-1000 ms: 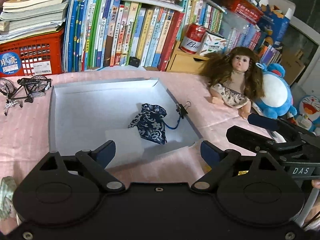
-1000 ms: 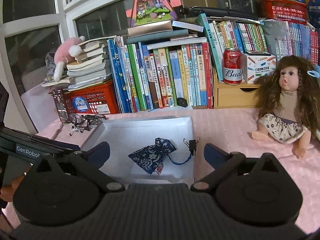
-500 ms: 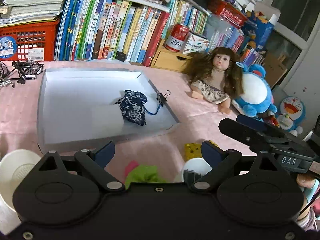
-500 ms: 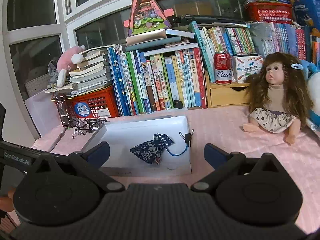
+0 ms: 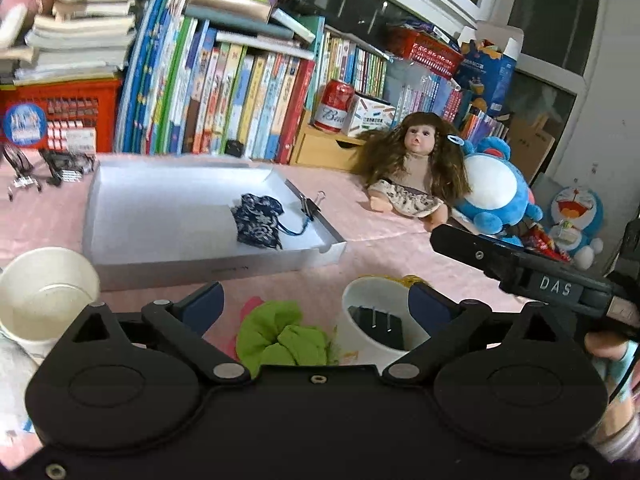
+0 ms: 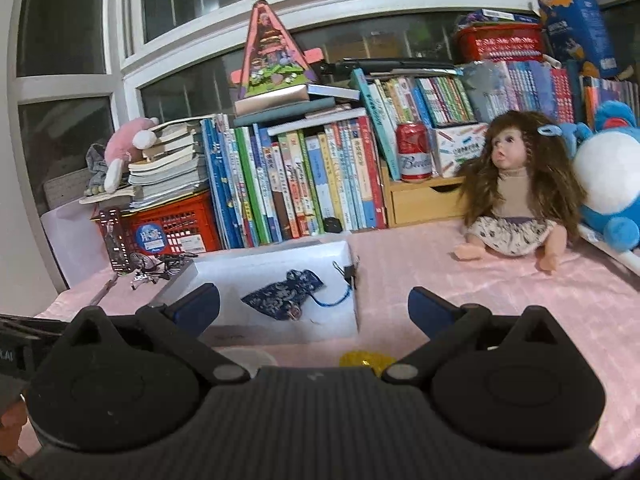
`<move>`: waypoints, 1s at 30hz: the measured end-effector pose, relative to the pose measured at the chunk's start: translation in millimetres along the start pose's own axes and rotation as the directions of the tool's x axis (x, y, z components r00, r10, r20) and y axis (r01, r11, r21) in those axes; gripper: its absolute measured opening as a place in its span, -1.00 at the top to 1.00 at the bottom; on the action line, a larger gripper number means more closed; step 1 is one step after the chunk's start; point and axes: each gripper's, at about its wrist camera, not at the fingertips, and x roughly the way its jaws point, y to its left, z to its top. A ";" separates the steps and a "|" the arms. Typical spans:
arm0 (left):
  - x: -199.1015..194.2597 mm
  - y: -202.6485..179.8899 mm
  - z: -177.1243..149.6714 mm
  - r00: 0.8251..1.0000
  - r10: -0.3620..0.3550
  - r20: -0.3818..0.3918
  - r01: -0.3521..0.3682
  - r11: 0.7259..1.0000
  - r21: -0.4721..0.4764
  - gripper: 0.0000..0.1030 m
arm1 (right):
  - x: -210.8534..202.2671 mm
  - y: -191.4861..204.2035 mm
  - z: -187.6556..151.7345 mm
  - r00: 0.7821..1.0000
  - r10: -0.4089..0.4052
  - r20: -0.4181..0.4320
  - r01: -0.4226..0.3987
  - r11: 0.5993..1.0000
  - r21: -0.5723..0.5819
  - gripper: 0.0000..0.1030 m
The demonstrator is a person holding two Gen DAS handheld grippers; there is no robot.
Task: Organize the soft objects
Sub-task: 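Move the right tool to the clear plastic bag while the left tool approaches the white tissue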
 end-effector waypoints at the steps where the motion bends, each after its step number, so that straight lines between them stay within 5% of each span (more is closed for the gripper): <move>1: -2.6 -0.9 -3.6 1.000 0.008 0.014 -0.008 1.000 0.010 -0.96 | -0.8 -1.7 -1.9 1.000 -0.004 -0.002 0.004 1.000 0.008 -1.00; 15: -7.6 2.1 -35.1 0.997 0.074 0.037 -0.075 0.997 0.031 -0.97 | -15.1 -9.3 -25.4 0.995 -0.096 0.008 0.096 0.995 0.003 -1.00; 22: -4.7 1.7 -48.8 0.997 0.077 -0.019 -0.076 0.997 0.035 -0.96 | -18.2 -12.6 -34.9 0.991 -0.130 -0.007 0.130 0.991 -0.010 -1.00; 30: 8.8 -1.2 -61.4 0.994 0.086 -0.075 -0.082 0.995 0.048 -0.68 | -22.5 -7.4 -49.0 0.983 -0.182 -0.023 0.180 0.980 -0.080 -1.00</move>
